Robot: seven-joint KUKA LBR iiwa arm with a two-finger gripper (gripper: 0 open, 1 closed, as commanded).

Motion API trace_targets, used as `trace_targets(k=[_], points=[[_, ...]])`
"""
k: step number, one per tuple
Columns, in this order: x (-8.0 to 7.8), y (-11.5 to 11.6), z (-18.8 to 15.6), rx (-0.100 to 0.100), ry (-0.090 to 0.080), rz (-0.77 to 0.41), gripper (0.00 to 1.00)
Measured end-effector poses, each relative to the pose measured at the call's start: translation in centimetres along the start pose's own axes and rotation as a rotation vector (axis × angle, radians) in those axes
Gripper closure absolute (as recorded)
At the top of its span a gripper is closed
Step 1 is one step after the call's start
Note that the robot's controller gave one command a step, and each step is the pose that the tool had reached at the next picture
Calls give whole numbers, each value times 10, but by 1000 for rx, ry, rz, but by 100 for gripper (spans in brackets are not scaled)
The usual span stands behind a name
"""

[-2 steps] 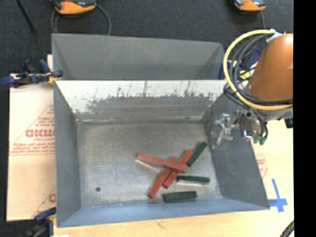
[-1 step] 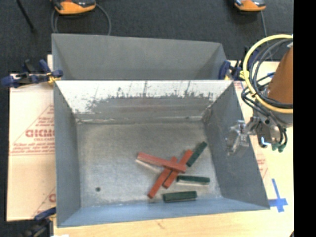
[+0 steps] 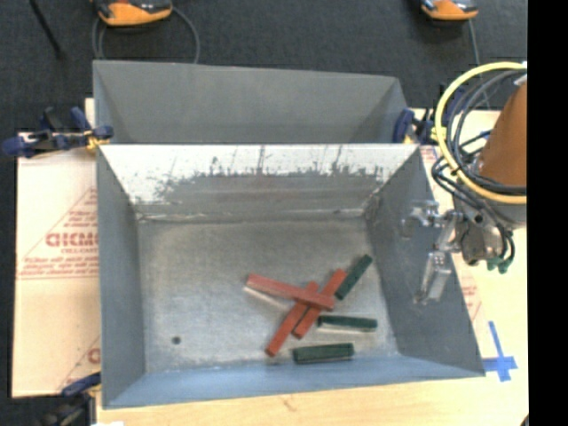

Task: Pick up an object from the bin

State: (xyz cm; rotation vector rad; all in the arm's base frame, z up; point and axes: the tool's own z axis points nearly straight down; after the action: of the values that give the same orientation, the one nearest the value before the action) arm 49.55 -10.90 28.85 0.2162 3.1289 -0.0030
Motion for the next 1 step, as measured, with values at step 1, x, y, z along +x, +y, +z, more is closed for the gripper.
trace_targets(k=[1], points=[[-8,35,152,-3,7,-294,0]])
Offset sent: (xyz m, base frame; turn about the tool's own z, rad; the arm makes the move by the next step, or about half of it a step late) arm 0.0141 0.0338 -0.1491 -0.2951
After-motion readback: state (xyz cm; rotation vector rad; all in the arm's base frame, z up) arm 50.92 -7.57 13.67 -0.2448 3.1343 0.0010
